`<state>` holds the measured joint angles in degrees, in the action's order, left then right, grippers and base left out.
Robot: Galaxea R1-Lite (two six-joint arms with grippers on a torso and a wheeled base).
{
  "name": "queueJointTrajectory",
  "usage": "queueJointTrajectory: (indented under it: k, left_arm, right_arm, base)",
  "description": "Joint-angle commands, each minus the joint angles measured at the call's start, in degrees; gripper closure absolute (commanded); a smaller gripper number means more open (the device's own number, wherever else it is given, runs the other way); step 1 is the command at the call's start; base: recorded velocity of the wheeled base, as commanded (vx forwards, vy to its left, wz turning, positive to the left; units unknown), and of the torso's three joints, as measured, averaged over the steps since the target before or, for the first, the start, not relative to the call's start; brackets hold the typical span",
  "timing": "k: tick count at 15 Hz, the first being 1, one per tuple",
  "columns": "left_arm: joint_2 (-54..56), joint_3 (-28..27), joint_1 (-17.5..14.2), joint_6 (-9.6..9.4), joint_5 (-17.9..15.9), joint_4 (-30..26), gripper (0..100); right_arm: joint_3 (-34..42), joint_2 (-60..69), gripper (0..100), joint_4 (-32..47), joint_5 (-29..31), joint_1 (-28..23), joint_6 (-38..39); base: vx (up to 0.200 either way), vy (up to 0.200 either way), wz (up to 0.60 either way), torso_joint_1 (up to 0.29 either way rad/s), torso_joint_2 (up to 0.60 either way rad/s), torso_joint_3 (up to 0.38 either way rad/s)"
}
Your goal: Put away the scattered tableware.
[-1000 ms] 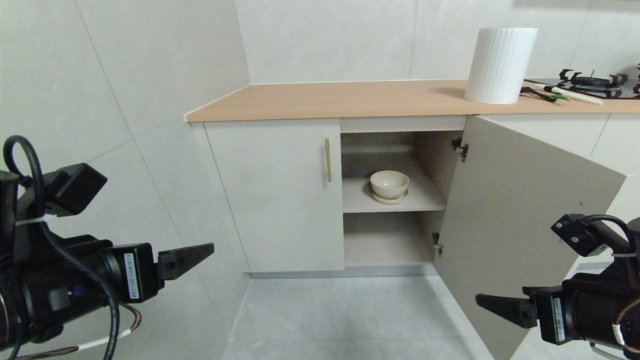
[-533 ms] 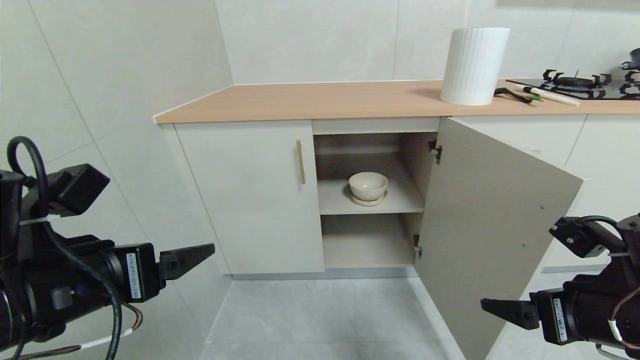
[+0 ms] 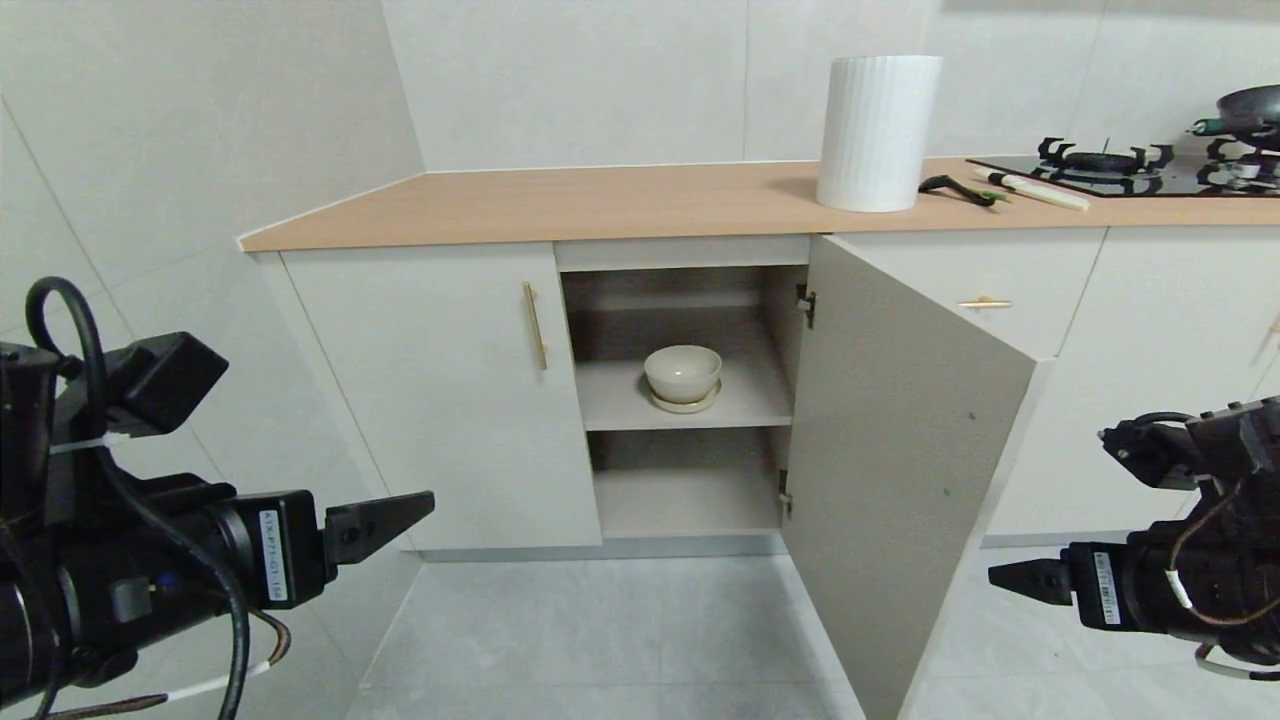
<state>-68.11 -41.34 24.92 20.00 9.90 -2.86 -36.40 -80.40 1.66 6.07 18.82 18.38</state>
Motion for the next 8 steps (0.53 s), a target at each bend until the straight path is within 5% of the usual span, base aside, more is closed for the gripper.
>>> queueJointTrajectory:
  k: [1,6,8]
  left_arm:
    - [-0.3,0.1,0.0,0.03,0.0,0.0,0]
    - [-0.2,0.1,0.0,0.03,-0.1,0.0,0]
    - [-0.2,0.1,0.0,0.03,-0.1,0.0,0]
  right_arm:
    - [-4.2,-1.3,0,4.4,2.8,-4.0,0.1]
    - [-9.1,-5.4,0,4.7,6.3,-11.5,3.2]
    - [-12.0,-8.0,0,3.0,6.5,-12.4,10.2]
  base:
    - [0.000,0.000,0.00,0.000,0.00,0.000]
    - [0.000,0.000,0.00,0.000,0.00,0.000]
    - [0.000,0.000,0.00,0.000,0.00,0.000]
